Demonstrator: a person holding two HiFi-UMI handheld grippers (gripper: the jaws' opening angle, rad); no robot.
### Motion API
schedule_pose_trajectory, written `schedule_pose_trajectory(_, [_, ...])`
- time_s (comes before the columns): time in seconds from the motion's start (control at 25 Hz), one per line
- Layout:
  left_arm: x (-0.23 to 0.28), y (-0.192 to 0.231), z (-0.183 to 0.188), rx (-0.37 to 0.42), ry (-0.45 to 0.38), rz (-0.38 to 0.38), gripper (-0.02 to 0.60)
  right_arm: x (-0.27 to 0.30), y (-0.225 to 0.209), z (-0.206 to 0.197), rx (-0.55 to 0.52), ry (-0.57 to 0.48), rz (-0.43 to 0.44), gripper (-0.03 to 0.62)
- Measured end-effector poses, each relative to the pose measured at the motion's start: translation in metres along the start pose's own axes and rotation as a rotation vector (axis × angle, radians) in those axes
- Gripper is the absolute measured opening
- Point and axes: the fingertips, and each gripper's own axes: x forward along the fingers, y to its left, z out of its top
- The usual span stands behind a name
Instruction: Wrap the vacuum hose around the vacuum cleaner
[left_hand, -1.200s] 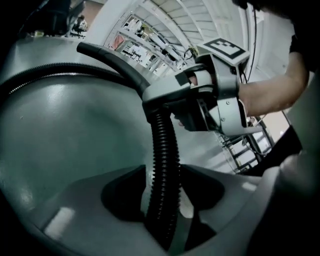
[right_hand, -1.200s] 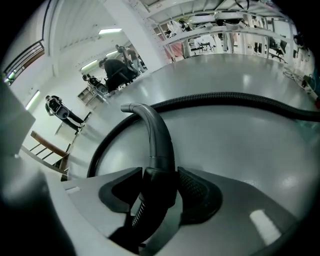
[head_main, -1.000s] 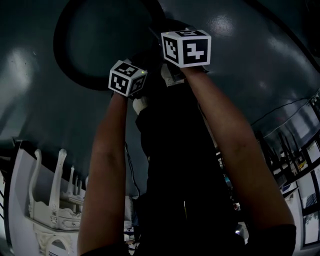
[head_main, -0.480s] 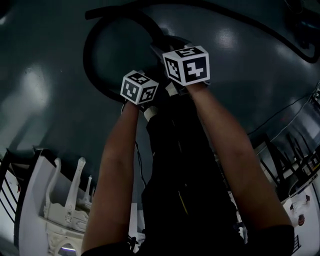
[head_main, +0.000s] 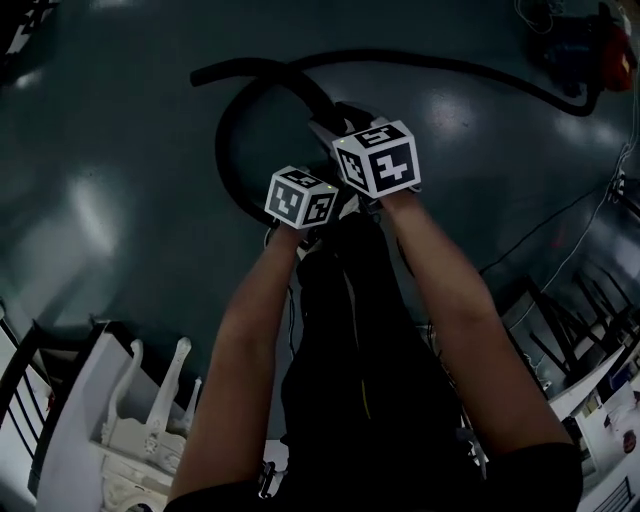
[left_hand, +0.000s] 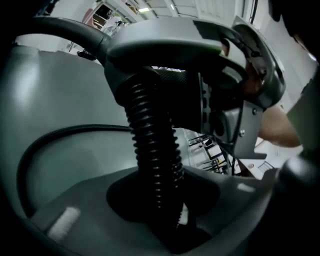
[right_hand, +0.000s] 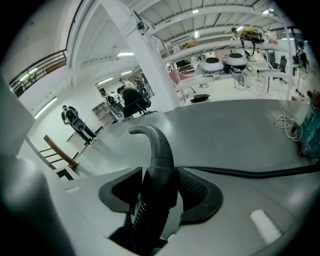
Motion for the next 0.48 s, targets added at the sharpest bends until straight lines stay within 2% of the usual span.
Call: schedule_pose_trajectory(0.48, [-0.036, -0.148, 0.047, 0.113, 0.081, -0.045, 0.132, -0.159, 0.017, 0.055, -0.009, -0.090, -0.084, 0.230])
